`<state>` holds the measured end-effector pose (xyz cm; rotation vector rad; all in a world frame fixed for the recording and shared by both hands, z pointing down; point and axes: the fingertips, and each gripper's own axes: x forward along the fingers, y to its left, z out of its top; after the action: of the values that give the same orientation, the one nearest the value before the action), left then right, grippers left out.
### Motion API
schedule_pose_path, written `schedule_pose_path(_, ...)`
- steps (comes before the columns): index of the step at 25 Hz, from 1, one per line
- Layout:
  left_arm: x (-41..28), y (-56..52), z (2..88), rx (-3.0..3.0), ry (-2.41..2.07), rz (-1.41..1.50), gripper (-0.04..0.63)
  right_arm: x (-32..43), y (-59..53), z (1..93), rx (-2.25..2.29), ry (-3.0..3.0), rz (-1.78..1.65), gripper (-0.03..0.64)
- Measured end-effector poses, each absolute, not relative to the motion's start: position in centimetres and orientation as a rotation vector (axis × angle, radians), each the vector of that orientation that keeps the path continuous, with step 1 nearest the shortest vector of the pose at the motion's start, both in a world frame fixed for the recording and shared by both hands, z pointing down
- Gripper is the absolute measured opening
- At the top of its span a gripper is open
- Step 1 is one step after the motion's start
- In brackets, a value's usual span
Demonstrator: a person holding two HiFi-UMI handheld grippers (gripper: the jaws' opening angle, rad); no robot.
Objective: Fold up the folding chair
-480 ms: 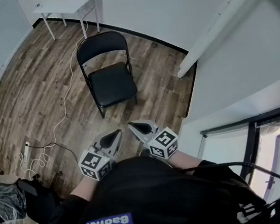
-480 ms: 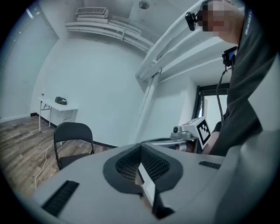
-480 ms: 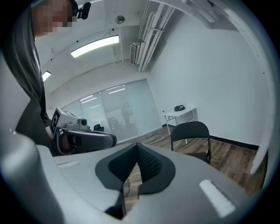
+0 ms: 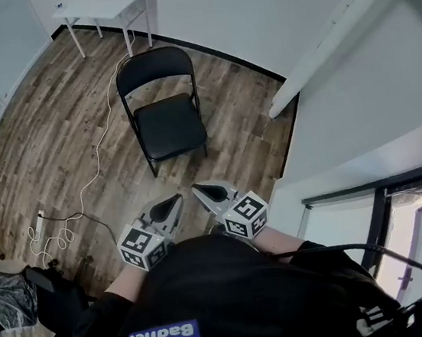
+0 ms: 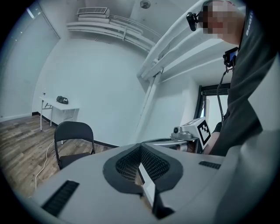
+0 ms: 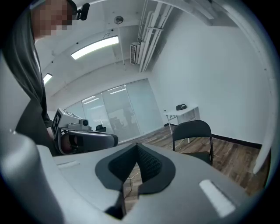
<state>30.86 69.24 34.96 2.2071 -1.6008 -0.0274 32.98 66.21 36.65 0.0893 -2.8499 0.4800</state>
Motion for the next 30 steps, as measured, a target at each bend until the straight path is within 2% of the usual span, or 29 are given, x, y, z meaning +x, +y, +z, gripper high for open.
schedule_pose_path(19,32.8,62.6,35.1,2.114,-1.770,0.015,0.000,36.3,58.9,38.4,-0.013,-2.836,0.504,-0.002)
schedule_pose_path(24,30.2,60.5,35.4,2.101,-1.768,0.006,0.000,34.1,57.1,39.6,-0.007,-2.814,0.512,-0.002)
schedule_pose_path(30,23.9,57.5,37.0,2.164,-1.706,-0.021,0.000,28.6,54.0,40.7,0.080,-2.786,0.506,-0.002)
